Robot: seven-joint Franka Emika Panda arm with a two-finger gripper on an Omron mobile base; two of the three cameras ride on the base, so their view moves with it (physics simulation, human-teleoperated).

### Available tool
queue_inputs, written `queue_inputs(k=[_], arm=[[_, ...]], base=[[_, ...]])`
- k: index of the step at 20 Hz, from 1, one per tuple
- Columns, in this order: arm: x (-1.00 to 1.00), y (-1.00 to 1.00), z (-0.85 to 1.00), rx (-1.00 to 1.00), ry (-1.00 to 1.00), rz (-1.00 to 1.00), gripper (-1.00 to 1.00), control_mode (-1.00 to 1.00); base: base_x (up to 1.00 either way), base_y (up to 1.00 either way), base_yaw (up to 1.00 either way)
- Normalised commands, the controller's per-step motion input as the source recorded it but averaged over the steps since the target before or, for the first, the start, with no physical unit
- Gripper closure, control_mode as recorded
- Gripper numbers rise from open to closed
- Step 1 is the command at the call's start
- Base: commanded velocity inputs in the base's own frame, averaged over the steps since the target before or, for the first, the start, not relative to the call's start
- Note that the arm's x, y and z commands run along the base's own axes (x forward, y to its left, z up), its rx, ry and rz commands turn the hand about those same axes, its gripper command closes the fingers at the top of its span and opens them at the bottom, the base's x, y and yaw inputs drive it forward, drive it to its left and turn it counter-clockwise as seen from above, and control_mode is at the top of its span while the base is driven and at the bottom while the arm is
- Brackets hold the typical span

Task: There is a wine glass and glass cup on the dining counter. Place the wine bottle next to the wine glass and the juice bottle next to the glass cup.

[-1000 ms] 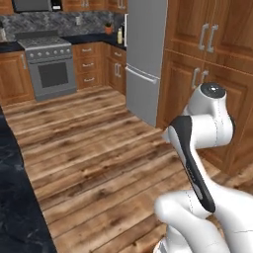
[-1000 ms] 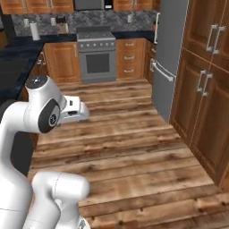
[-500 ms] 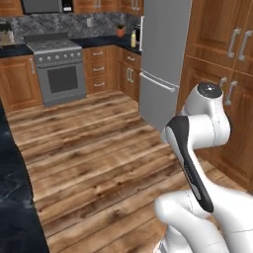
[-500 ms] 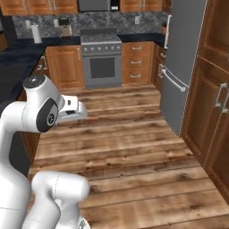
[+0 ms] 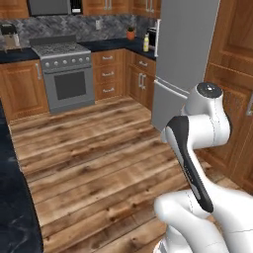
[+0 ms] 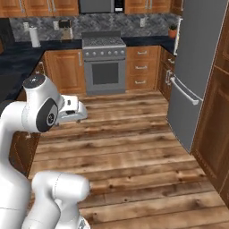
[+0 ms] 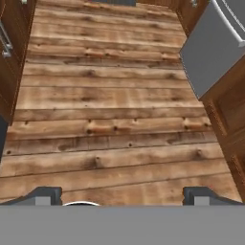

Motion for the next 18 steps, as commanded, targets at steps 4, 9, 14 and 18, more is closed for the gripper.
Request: queue_inputs(k=[4, 9, 14, 18], arm=[[0.00, 0.00, 0.00, 0.00, 0.00, 0.00, -1.00, 1.00], [0.00, 0.00, 0.00, 0.00, 0.00, 0.00, -1.00, 1.00], [0.00, 0.00, 0.00, 0.00, 0.00, 0.00, -1.00, 1.00], [0.00, 0.00, 0.00, 0.00, 0.00, 0.00, -1.00, 1.00]], base=[[0.94, 0.00, 0.03], [0.94, -0.02, 0.03], [0.94, -0.07, 0.02], [0.94, -0.08, 0.02]])
